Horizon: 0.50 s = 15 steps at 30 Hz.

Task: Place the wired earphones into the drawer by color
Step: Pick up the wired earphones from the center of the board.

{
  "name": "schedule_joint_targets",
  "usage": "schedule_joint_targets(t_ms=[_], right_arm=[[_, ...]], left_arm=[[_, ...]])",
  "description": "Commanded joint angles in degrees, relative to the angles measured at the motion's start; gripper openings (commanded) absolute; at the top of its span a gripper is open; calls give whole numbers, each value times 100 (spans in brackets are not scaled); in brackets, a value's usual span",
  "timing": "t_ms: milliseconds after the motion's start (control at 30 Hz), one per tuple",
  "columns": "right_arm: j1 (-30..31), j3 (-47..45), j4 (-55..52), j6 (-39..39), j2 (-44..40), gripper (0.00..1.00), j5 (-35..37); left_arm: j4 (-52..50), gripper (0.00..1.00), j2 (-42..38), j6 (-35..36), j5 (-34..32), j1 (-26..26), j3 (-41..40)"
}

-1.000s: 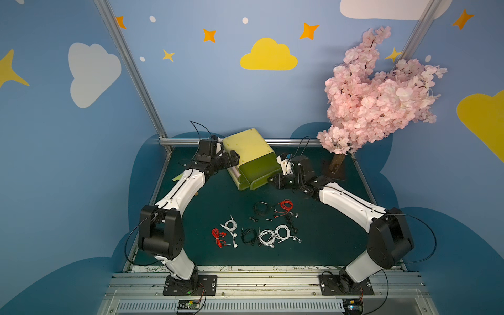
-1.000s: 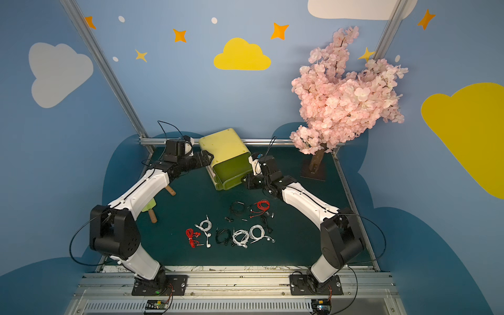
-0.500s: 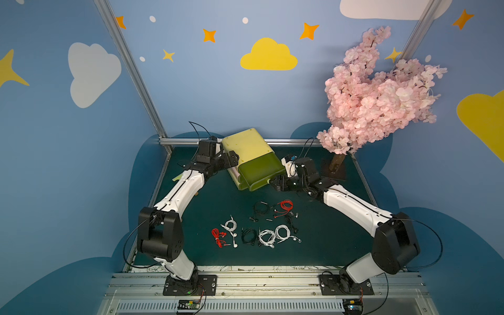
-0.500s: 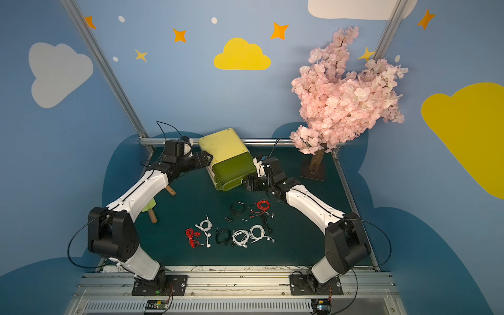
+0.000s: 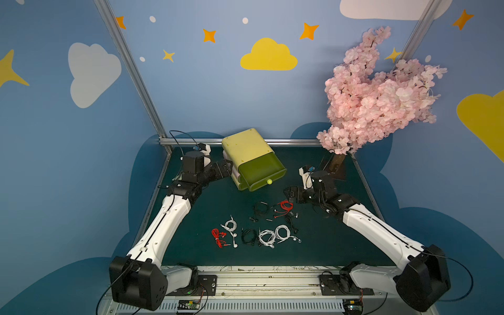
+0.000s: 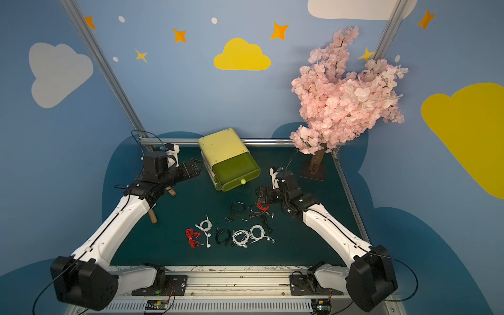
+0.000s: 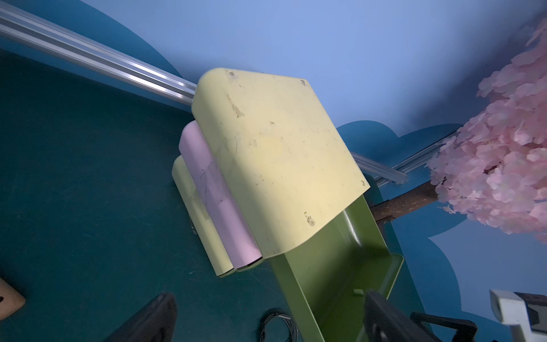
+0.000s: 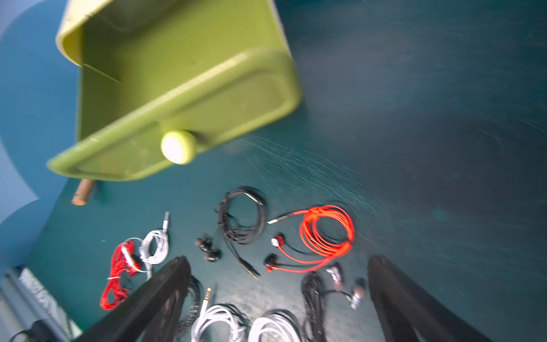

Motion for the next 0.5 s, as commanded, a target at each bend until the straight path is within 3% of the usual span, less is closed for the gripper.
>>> schedule_joint_targets(t_ms=[0, 167, 367, 467], right_arm=[[-251, -346, -46, -130, -134, 97, 63], [-815, -573, 38, 26, 186, 90, -996], [-1140, -298, -86, -219, 1012, 81, -1702], [-1188, -79, -187, -275, 1496, 72, -1888]], left_arm=[[-31, 100, -519, -92, 36, -10, -600], [-189, 100, -1398, -82, -41, -10, -1503], [-194, 100, -1976, -192, 127, -9, -2307], [-266, 100, -2155, -290, 127, -9, -2618]])
